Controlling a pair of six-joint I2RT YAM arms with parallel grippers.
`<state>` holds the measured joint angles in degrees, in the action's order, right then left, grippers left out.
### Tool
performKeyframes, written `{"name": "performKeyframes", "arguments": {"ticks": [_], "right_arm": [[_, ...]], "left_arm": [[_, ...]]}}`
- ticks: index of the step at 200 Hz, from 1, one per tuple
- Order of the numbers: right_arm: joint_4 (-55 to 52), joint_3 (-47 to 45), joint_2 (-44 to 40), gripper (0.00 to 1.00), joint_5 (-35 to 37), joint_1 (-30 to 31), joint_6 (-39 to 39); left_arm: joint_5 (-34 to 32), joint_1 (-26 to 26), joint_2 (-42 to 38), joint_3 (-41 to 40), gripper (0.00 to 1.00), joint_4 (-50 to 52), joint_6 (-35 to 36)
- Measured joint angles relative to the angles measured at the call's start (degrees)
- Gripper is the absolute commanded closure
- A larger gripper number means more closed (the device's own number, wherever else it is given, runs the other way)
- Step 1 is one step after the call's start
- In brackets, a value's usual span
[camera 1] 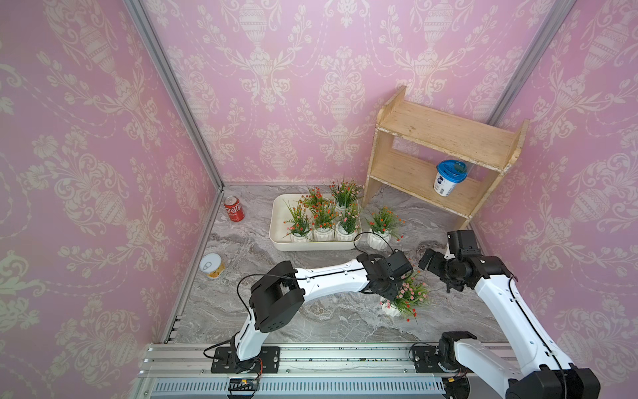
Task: Put the potted gypsophila into the storage box
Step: Pick up the baby's breath potted plant from the center of the board.
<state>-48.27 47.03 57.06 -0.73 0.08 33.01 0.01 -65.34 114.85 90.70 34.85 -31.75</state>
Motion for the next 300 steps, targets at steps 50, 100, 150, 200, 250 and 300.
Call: {"name": "performKeyframes", "arguments": {"ticks": [50,100,150,200,250,300], "right_arm": [[0.0,0.0,0.0,0.0,0.0,0.0,0.0],[0.0,0.0,0.0,0.0,-0.4,-0.1,0.0],[0.0,-0.1,0.0,0.0,-1.0,-0.1,0.0],[0.0,-0.3,0.0,0.0,-1.2,-0.1,0.0],[0.0,-0.8,0.0,0.0,-1.4,-0.1,0.0],[0.0,-0.8,0.0,0.0,-1.5,-0.1,0.0]], "left_arm": [[-0.9,4.5,-4.5,-4.2,1.0,2.3,0.0],[-1.7,8.4,-10.0,-9.9,1.0,3.0,0.0],[-1.9,11.8,-14.8,-15.5,1.0,2.9,0.0],[-1.9,14.7,-18.7,-19.9,1.0,2.6,-0.1],[-2.0,18.9,-23.8,-24.2,1.0,3.5,-0.9],[-3.6,24.2,-30.7,-28.6,1.0,6.4,-4.4]]}}
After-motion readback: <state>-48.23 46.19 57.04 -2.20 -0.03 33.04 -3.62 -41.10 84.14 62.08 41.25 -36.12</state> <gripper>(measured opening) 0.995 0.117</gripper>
